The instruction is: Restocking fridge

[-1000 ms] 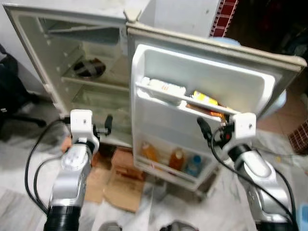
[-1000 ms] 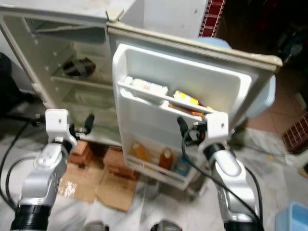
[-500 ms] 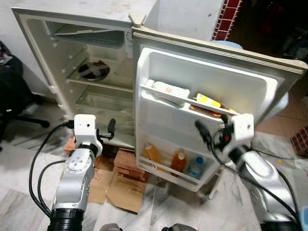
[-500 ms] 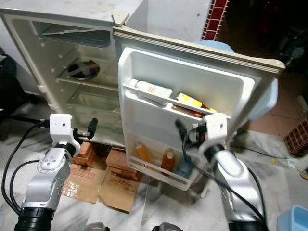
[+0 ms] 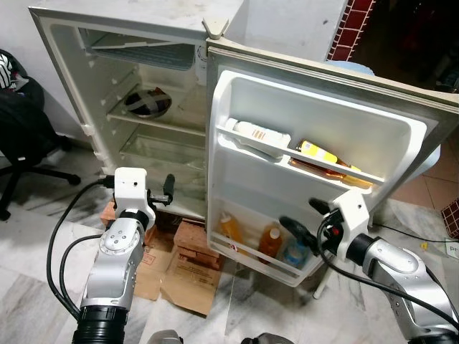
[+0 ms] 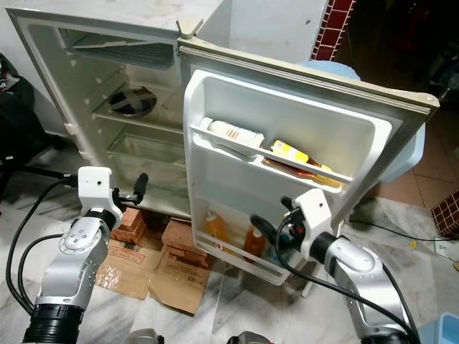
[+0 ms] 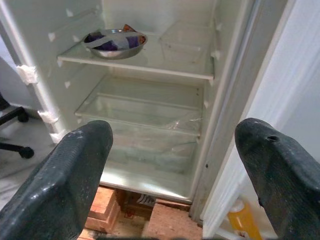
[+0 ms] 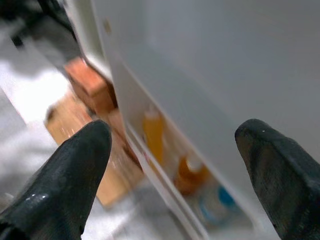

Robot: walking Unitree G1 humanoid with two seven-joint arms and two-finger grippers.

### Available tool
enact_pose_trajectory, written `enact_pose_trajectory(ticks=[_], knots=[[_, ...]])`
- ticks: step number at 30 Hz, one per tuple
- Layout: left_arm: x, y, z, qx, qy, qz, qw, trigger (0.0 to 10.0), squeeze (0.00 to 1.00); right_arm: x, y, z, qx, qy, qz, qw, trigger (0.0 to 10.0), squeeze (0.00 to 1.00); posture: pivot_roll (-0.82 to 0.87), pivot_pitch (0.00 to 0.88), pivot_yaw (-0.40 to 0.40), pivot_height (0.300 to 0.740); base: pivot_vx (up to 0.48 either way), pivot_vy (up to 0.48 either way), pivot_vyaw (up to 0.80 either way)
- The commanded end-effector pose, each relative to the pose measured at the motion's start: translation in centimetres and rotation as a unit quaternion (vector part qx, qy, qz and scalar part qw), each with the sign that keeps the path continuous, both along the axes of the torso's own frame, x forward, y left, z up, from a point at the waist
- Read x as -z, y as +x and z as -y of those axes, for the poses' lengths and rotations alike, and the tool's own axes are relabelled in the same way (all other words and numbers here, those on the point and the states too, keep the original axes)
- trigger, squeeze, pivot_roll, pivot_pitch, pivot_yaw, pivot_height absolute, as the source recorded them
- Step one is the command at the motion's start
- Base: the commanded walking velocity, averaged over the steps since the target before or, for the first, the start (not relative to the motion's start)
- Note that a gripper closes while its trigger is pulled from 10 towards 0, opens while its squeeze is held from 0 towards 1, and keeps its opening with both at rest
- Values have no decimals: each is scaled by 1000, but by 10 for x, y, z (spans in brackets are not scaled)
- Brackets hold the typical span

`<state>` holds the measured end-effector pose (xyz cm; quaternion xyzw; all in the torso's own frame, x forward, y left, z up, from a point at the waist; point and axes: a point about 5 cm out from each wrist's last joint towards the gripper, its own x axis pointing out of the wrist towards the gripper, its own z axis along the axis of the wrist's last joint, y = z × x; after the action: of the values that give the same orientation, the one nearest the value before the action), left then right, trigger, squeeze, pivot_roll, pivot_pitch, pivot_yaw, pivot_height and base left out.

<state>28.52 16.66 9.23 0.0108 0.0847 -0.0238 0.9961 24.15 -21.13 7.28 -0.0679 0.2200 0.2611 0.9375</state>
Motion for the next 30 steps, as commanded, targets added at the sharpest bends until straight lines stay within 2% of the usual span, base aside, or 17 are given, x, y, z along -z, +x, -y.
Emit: enact_pose_trajectory(ticks=[1, 4, 6, 9, 17, 20, 23, 27, 28, 29, 30], knots=[[1, -1, 1, 2, 1, 1, 1000, 10000, 0, 4, 0, 3, -4, -21, -14, 1000, 10000, 0, 17, 0, -51, 740, 0, -270, 0], [1, 0, 2, 3, 1, 1, 1000, 10000, 0, 10, 0, 10, -3, -43, -35, 998, 10000, 0, 15, 0, -44, 740, 0, -480, 0], [0, 2, 3, 5, 4, 1, 1000, 10000, 0, 15, 5, 21, 21, -73, -49, 996, 10000, 0, 15, 0, -41, 740, 0, -480, 0], [0, 3, 3, 5, 5, 2, 1000, 10000, 0, 16, 10, 25, 36, -90, -49, 994, 10000, 0, 18, 0, -38, 740, 0, -480, 0], [-1, 3, 5, 3, 3, 3, 1000, 10000, 0, 21, 16, 26, 42, -92, -70, 992, 10000, 0, 23, 0, -39, 740, 0, -480, 0], [-2, 2, 5, -3, -17, 8, 1000, 10000, 0, 19, 12, 20, -5, -61, -82, 995, 10000, 0, 25, 0, -40, 740, 0, 0, 0], [-2, 3, 4, -5, -13, 9, 1000, 10000, 0, 15, 6, 12, -54, -35, -92, 994, 10000, 0, 25, 0, -40, 740, 0, 0, 0], [-3, 4, 4, -5, -12, 9, 1000, 10000, 0, 12, -5, 5, -144, -7, -119, 982, 10000, 0, 26, 0, -38, 740, 0, 0, 0], [-3, 4, 4, -5, -12, 9, 1000, 10000, 0, 12, -5, 5, -144, -7, -119, 982, 10000, 0, 26, 0, -38, 740, 0, 0, 0], [-3, 4, 5, -3, -11, 10, 1000, 10000, 0, 13, -12, 7, -182, -14, -133, 974, 10000, 0, 26, 0, -37, 740, 0, 0, 0], [-3, 4, 5, -2, -10, 10, 1000, 10000, 0, 14, -14, 9, -194, -20, -137, 971, 10000, 0, 26, 0, -37, 740, 0, 0, 0]])
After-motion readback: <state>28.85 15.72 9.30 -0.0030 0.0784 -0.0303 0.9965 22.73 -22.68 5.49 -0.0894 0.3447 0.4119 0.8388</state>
